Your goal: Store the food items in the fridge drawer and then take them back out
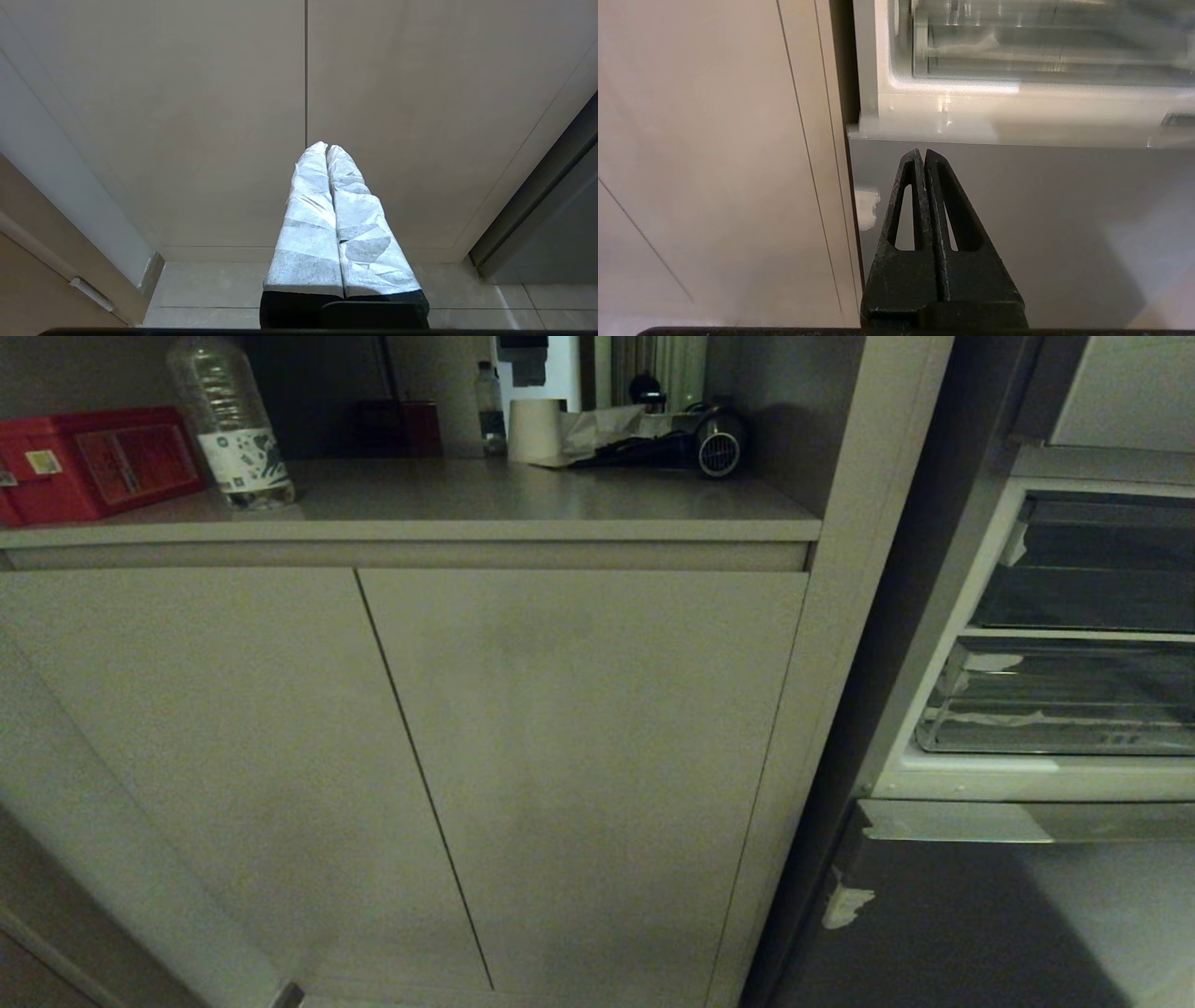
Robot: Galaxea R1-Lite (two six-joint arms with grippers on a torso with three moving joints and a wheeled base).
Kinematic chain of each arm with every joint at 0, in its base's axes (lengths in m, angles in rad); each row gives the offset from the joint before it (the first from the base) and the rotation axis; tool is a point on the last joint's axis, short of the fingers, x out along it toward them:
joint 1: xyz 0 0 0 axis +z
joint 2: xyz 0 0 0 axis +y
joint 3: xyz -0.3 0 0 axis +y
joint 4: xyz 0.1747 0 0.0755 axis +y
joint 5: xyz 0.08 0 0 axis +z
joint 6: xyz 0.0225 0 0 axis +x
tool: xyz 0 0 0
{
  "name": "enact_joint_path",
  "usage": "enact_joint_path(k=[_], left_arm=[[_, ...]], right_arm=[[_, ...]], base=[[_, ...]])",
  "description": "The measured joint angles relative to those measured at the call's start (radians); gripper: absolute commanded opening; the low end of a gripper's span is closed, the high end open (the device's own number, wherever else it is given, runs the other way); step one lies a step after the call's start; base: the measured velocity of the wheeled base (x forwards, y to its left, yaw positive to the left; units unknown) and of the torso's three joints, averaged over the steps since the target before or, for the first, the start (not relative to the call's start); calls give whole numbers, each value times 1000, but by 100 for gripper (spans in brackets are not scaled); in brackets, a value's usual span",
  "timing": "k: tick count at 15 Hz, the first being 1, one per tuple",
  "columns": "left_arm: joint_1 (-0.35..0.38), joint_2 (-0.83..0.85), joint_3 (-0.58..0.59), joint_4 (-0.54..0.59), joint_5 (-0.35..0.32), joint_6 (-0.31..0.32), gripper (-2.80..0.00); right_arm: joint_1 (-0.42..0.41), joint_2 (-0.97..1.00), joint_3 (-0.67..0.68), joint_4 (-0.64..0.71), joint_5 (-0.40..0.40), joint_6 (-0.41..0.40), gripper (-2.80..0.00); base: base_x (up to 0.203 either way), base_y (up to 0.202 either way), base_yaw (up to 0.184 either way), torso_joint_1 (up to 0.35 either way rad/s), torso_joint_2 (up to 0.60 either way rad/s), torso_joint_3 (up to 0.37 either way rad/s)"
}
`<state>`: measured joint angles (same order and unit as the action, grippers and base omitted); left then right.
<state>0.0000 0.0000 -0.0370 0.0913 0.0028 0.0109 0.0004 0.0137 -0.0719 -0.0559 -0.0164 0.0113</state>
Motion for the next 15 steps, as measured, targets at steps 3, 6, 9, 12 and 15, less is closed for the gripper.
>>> enact_joint_path(k=[3,6,9,12,15], left_arm=[[0,0,0,0,0,0,-280],[0,0,0,0,0,0,-280],[0,0,0,0,0,0,-280],[0,0,0,0,0,0,-280],[0,0,0,0,0,0,-280]], right_arm=[[0,116,-85,42,3,14,-280],[3,311,-129,-4,33,40,-280],[4,564,-160,-162,59,84,-280],[5,815,-180,-353,82,105,-280],[7,1051,-195,-538,106,107,-280]], base=[[0,0,0,0,0,0],[0,0,0,0,0,0],[0,0,0,0,0,0],[0,0,0,0,0,0],[0,0,0,0,0,0]])
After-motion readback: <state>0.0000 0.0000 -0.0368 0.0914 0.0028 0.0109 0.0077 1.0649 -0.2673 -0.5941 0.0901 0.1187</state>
